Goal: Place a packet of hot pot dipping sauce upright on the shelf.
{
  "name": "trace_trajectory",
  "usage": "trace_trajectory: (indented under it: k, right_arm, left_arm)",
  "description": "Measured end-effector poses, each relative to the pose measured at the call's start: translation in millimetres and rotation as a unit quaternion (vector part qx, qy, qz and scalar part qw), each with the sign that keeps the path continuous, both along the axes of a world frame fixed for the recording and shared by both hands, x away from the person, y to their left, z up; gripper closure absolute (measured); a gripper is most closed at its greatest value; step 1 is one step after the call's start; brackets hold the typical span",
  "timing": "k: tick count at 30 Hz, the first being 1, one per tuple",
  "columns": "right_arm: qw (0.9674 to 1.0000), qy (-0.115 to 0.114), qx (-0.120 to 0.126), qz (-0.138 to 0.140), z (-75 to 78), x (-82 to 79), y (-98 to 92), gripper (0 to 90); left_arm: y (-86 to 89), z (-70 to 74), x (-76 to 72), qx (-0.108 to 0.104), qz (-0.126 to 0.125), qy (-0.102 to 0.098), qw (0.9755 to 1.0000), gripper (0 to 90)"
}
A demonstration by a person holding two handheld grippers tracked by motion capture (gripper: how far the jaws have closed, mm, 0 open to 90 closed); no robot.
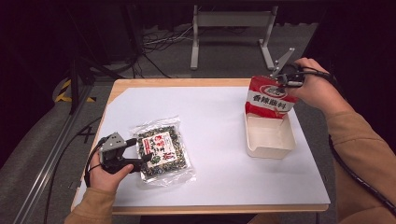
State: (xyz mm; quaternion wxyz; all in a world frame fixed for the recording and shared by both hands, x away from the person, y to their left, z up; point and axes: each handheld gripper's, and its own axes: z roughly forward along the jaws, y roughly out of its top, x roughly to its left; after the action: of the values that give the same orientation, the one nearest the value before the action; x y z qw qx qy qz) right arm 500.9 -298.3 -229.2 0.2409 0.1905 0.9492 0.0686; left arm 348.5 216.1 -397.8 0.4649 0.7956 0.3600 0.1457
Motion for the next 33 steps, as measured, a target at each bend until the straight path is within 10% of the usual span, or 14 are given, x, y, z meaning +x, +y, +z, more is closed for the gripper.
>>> trace_trajectory:
  k: [18,33]
  right_arm:
    - [0.9994,0.011,0.026,-0.021,-25.5,10.4,1.6,83.2]
    - [0.9868,-0.057,0.148,-0.033,-0.6,-7.0,-11.4,42.2]
  left_arm:
    - [1.2,-0.3,0.6,-0.002,0.003,0.001,1.0,15.2]
    - [-1.3,-0.2,3.7,-0.001,-0.001,0.0,1.0,15.2]
